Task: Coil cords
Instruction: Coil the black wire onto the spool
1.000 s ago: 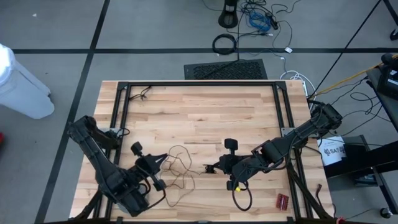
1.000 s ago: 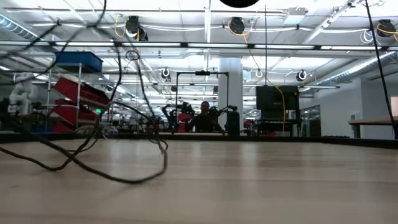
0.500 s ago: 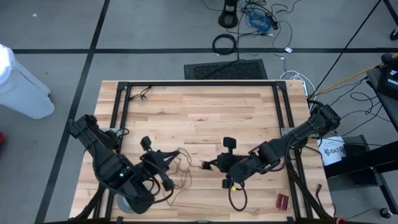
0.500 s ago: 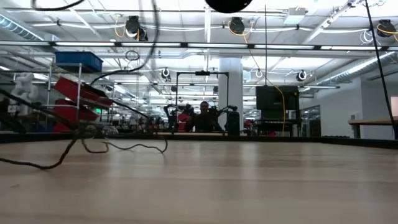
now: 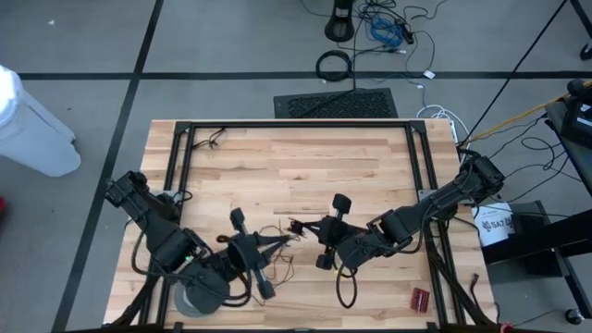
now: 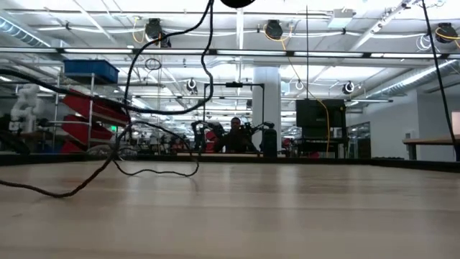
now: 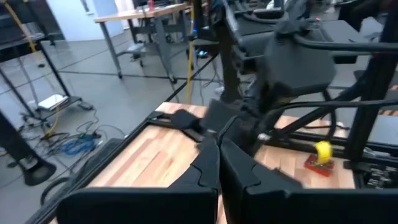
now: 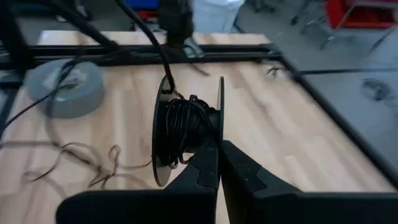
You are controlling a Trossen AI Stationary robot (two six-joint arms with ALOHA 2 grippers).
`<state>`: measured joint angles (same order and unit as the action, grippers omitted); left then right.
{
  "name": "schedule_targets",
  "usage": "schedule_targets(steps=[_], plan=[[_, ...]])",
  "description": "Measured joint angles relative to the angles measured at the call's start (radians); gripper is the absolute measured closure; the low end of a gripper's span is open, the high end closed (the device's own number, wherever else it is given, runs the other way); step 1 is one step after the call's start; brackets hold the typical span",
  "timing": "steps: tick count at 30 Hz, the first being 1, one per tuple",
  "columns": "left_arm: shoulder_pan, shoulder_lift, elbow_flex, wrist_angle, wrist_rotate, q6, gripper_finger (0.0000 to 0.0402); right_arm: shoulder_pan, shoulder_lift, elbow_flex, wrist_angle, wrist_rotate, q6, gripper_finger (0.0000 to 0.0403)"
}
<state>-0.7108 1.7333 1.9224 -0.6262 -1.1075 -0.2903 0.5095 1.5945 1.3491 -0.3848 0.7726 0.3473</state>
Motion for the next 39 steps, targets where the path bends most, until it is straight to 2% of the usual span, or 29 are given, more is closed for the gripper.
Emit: schedule_targets(steps=[11, 20, 29, 39], plan=[[0.015, 0.137, 0.0, 0.104, 0.056, 0.037, 0.04, 0.004, 0.012, 0.0, 0.126, 0.117, -0.071, 0.0403], [-0.018, 0.248, -0.001, 0.183, 0.053, 0.029, 0.04, 0.021, -0.006, 0.0, 0.137, 0.116, -0.098, 0.0403], [-0.025, 0.362, -0.002, 0.175, 0.013, -0.055, 0.04, 0.091, -0.063, 0.0, 0.18, 0.111, -0.129, 0.0403], [-0.028, 0.392, -0.002, 0.149, 0.001, -0.071, 0.04, 0.157, -0.116, 0.0, 0.188, 0.116, -0.15, 0.0403]])
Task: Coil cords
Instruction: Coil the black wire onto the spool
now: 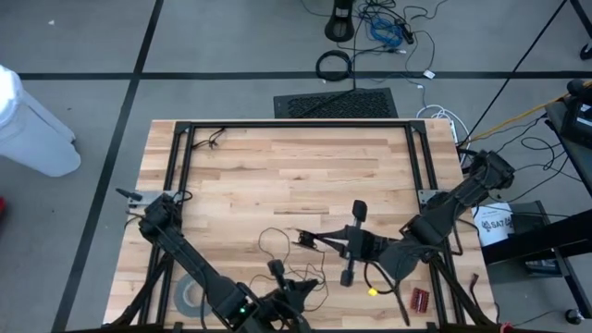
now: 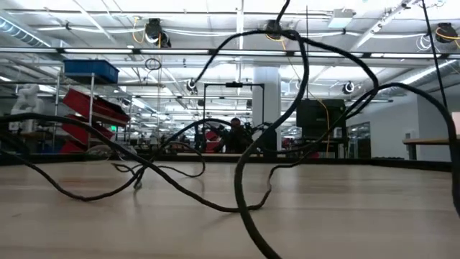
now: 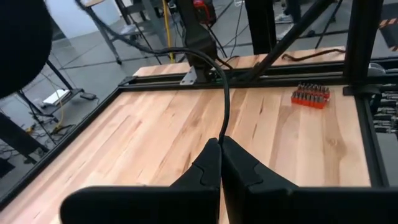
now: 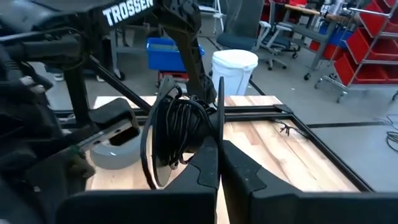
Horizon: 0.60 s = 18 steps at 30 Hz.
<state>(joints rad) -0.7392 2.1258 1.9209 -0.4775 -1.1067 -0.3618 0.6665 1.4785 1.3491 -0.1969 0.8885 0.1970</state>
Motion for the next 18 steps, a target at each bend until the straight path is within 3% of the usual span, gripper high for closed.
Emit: schedule_targets(steps=[6, 18], plan=[[-0.013, 0.0, 0.0, -0.111, -0.001, -0.024, 0.04, 0.046, -0.034, 0.0, 0.001, 0.001, -0.018, 0.0403], [-0.033, 0.0, 0.0, -0.589, -0.008, -0.446, 0.04, 0.131, -0.076, -0.002, -0.006, 0.005, -0.058, 0.0403]])
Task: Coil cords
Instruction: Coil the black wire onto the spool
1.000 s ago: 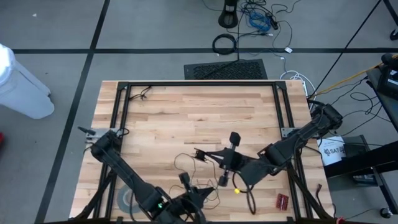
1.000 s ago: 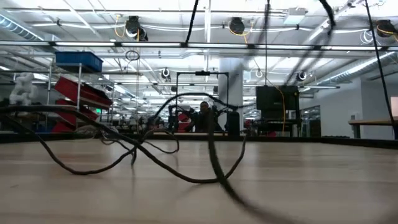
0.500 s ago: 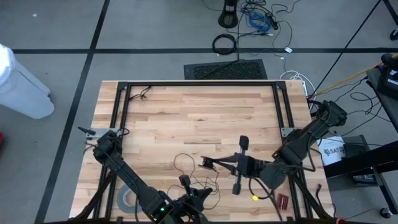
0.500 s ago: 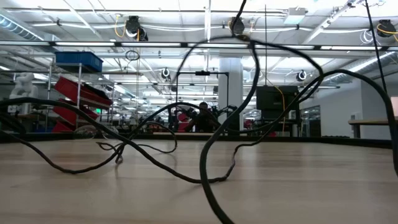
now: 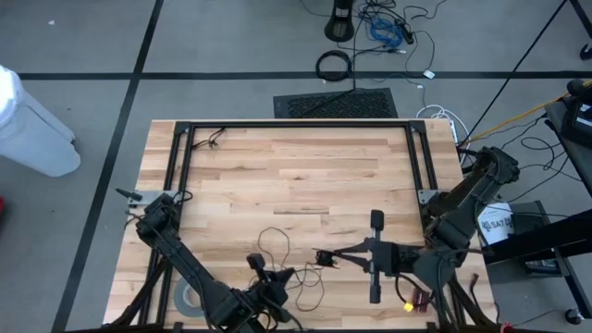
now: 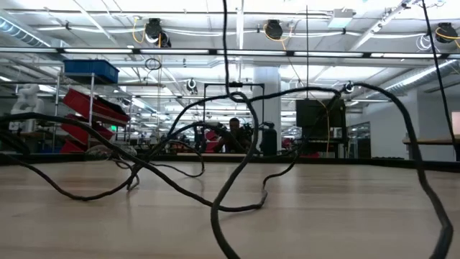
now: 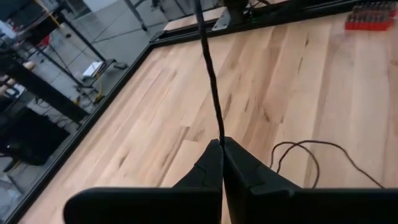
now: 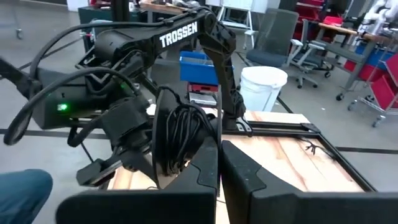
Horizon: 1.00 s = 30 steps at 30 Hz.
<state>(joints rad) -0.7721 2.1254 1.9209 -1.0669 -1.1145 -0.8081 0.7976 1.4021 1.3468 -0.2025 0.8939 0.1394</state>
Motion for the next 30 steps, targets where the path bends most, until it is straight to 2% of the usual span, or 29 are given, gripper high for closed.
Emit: schedule_targets(steps=[4, 9, 15, 20, 23, 28, 30], plan=[[0.002, 0.0, 0.0, 0.04, 0.0, 0.022, 0.04, 0.001, -0.001, 0.0, 0.006, 0.035, 0.0, 0.0403], [0.019, 0.0, 0.0, 0.147, 0.023, 0.141, 0.04, 0.0, 0.0, 0.0, 0.005, 0.107, -0.013, 0.0403], [0.039, -0.013, 0.0, 0.157, 0.039, 0.212, 0.04, 0.0, 0.005, 0.0, -0.001, 0.105, -0.018, 0.0403], [0.028, -0.033, 0.0, -0.028, 0.043, 0.081, 0.04, 0.014, 0.004, 0.001, 0.002, 0.096, -0.021, 0.0403], [0.025, -0.034, 0.0, -0.22, 0.044, -0.073, 0.04, 0.026, -0.001, 0.001, 0.002, 0.087, -0.021, 0.0403], [0.025, -0.034, -0.001, -0.516, 0.061, -0.354, 0.04, 0.029, -0.002, 0.002, -0.003, -0.012, -0.012, 0.0403], [0.025, -0.051, -0.003, -0.499, 0.072, -0.309, 0.04, 0.025, -0.002, 0.002, -0.022, -0.062, 0.007, 0.0403]])
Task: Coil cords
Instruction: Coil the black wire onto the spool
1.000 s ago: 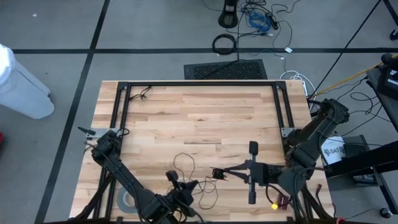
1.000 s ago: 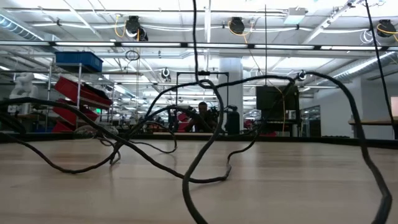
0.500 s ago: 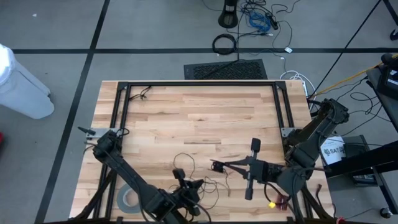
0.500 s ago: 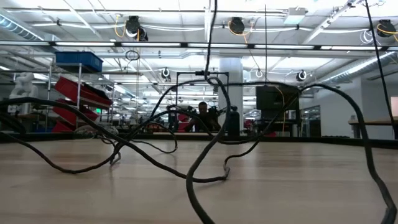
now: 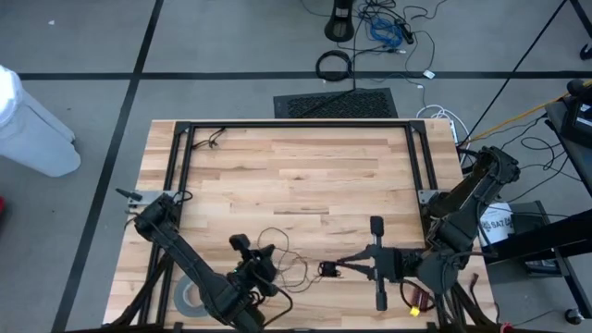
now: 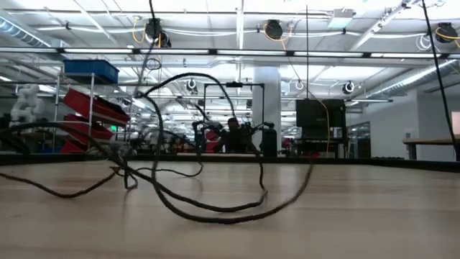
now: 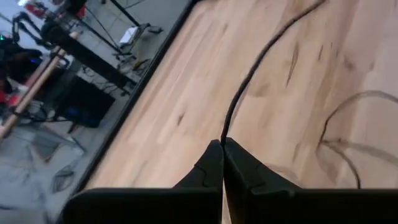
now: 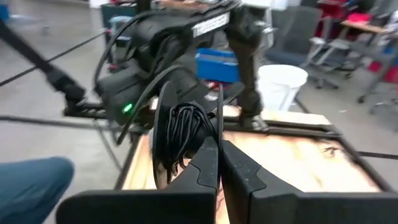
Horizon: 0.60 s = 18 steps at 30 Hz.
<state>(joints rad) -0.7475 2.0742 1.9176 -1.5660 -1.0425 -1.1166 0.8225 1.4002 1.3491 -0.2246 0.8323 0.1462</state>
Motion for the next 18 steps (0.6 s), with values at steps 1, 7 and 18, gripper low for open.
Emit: schedule_targets(steps=[1, 7, 18], plan=[[0.0, -0.011, 0.002, -0.004, 0.008, 0.011, 0.04, -0.006, 0.0, 0.0, -0.011, -0.019, 0.007, 0.0403], [0.001, -0.092, 0.019, -0.005, 0.013, -0.024, 0.04, -0.021, 0.0, 0.0, -0.125, -0.056, 0.075, 0.0403], [-0.005, -0.301, 0.019, -0.006, -0.091, 0.023, 0.04, -0.029, 0.0, 0.0, -0.231, -0.081, 0.087, 0.0403]])
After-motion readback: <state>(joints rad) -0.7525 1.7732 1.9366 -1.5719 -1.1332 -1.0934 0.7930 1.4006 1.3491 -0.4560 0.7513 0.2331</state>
